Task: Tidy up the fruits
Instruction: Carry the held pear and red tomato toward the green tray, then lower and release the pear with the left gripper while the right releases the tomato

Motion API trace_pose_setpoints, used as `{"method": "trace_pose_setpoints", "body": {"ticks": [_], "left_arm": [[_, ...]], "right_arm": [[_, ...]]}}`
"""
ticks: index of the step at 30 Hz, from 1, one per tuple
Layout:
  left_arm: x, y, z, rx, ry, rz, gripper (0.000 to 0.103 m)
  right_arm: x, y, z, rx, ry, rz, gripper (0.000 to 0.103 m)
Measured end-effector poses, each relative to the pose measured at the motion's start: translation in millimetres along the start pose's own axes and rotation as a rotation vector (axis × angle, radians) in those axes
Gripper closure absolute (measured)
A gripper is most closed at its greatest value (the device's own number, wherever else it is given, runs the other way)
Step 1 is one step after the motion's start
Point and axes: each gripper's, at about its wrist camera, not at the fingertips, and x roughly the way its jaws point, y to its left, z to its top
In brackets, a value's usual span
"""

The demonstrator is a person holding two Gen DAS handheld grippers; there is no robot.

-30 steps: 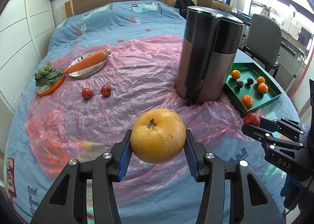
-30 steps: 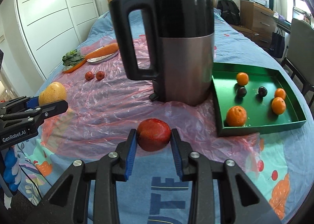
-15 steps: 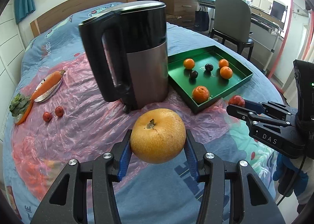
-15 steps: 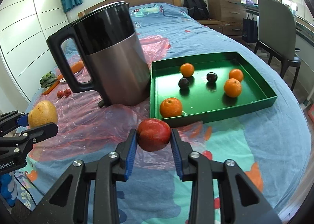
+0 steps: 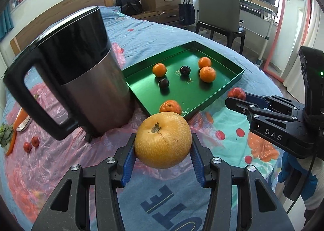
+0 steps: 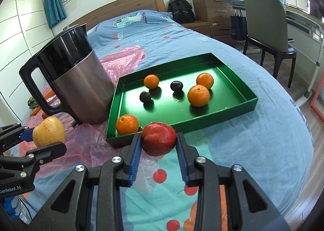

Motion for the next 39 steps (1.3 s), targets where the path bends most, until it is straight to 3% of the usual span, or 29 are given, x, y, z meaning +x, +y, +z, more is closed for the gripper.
{"method": "trace_pose_setpoints", "body": {"ticks": [13, 22, 39], "left_arm": [[75.1, -20.3, 65.2, 0.015, 0.016, -0.044, 0.059], [122.3, -32.6, 76.6, 0.027, 0.068, -0.053, 0.059], [164.3, -34.7, 73.4, 0.001, 0.156, -0.081, 0.059]], "right_arm": [[48.1, -46.0, 51.3, 0.009, -0.034, -0.065, 0.072], [80.1, -91.0, 69.7, 0.016, 0.001, -0.188, 0.072], [121.1, -100.6, 64.7, -0.02, 0.1, -0.228, 0.071]]}}
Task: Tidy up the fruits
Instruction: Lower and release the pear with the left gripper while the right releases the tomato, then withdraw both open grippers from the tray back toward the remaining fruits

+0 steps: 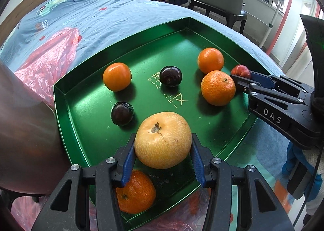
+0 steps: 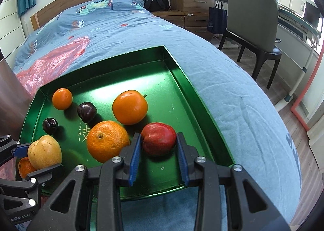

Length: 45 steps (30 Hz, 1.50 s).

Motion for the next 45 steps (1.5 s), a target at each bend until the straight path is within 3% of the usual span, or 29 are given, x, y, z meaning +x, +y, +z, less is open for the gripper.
{"method": "trace_pose_setpoints", "body": {"ticks": [10, 15, 23, 25, 31, 45], "left_arm": [[-5.8, 5.5, 3.4, -0.016, 0.003, 0.004, 0.058], [-25.6, 4.9, 6.5, 0.001, -0.039, 0.024, 0.057], [-74.8, 3.1, 2.7, 0.019, -0.104, 0.031, 0.057], [-88.1, 3.8, -1.5, 0.013, -0.117, 0.029, 0.056], [-126.8, 4.6, -31.5, 0.019, -0.152, 0.046, 0.05], [-190.1, 47.7, -135.7, -0.072, -0.163, 0.118, 0.049]], "right_arm": [[0.1, 5.1, 1.0, -0.016, 0.024, -0.013, 0.071], [-10.6, 4.3, 4.1, -0.015, 0.014, -0.018, 0.053], [-51.8, 8.5, 12.0, -0.016, -0.036, -0.019, 0.047], [-64.6, 10.3, 10.6, -0.013, -0.048, -0.016, 0.039], [-99.1, 16.7, -7.9, 0.007, -0.056, -0.004, 0.028], [-158.8, 71.5, -73.1, 0.006, -0.042, 0.11, 0.025]]}}
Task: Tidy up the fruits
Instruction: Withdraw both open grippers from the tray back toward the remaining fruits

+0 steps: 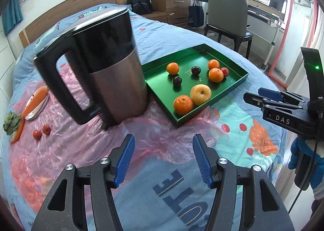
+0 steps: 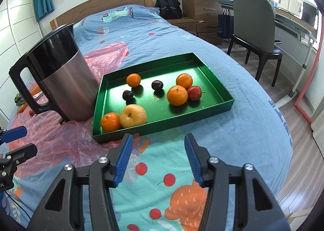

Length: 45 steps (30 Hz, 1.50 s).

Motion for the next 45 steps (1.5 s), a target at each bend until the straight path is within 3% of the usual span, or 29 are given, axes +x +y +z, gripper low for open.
{"method": "trace_pose_setpoints", "body": {"ticks": [18, 36, 45], "left_arm": [[-76.9, 124.2, -73.5, -0.216, -0.071, 0.14, 0.045], [-70.3, 219.1, -161.7, -0.44, -0.009, 0.24, 0.045], [-58.5, 274.0, -185.9, -0.523, 0.008, 0.283, 0.045]], "right_arm": [[-36.7, 132.7, -36.6, -0.141, 0.001, 0.161, 0.017], [-16.4, 258.4, -75.0, -0.365, 0.124, 0.276, 0.013], [10.2, 323.7, -74.8, -0.45, 0.173, 0.338, 0.013]]}}
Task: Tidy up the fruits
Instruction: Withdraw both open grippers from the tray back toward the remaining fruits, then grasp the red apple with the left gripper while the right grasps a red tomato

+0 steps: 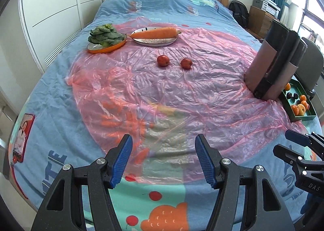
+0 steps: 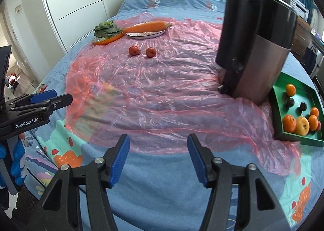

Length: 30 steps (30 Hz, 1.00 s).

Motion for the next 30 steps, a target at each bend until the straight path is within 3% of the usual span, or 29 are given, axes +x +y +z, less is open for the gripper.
{"method": "trace_pose_setpoints", "body": {"ticks": [13, 25, 30], "left_arm": [[47.6, 45.2, 25.7, -0.076, 0.032, 0.029, 0.045], [91.7, 61.8, 89.0, -0.131, 0.0, -0.045, 0.045], [119.4, 55.6, 113.3, -0.106, -0.002, -0.072, 0.045]], "right_arm": [[60.1, 30.3, 49.5, -0.04, 0.023, 0.071, 0.013], [113.7, 31.8, 111.4, -0.029, -0.029, 0.094, 0.009], [137.9, 29.1, 137.0, -0.028, -0.056, 0.086, 0.009]]}}
